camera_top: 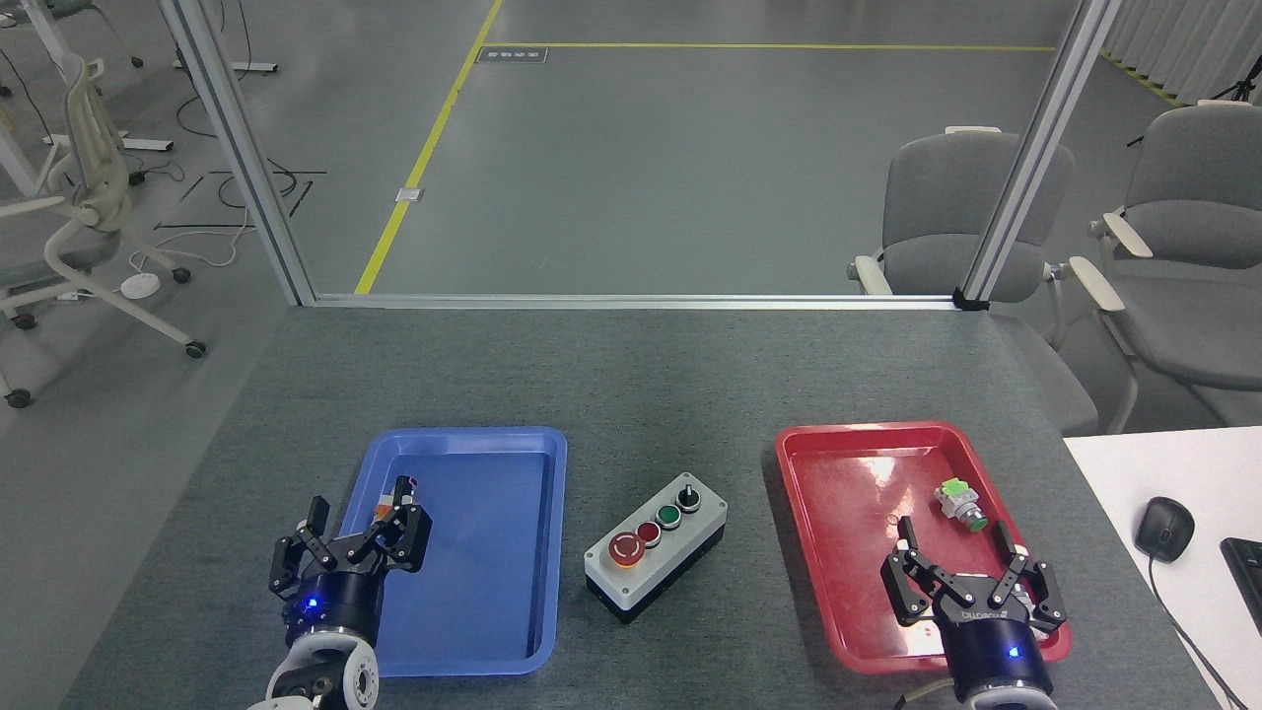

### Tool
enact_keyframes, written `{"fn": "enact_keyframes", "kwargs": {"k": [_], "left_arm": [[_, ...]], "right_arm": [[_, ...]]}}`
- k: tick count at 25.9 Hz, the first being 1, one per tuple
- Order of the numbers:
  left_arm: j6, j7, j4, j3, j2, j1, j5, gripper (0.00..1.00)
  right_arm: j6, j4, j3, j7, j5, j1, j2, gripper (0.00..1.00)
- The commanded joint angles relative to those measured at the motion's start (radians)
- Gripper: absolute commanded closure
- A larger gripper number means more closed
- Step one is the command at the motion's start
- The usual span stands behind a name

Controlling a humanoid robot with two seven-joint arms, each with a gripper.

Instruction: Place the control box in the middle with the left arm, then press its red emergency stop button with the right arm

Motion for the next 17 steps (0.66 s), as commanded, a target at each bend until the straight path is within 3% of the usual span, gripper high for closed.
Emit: {"fn": "enact_keyframes", "kwargs": {"k": [1, 10, 17], "left_arm": [[0.000, 0.008, 0.000, 0.000, -0.005, 0.000, 0.010, 0.01], [0.000, 0.010, 0.000, 0.000, -0.005, 0.000, 0.013, 0.01], [0.000, 0.010, 0.000, 0.000, -0.005, -0.002, 0.013, 0.01]], "right_arm": [[0.006, -0.002, -0.015, -0.001, -0.021, 0.000, -0.016, 0.02], [0.020, 0.033, 0.005, 0.005, -0.040, -0.069, -0.025, 0.02], [0.027, 0.035, 0.051, 0.000, -0.041, -0.068, -0.038, 0.02]]}}
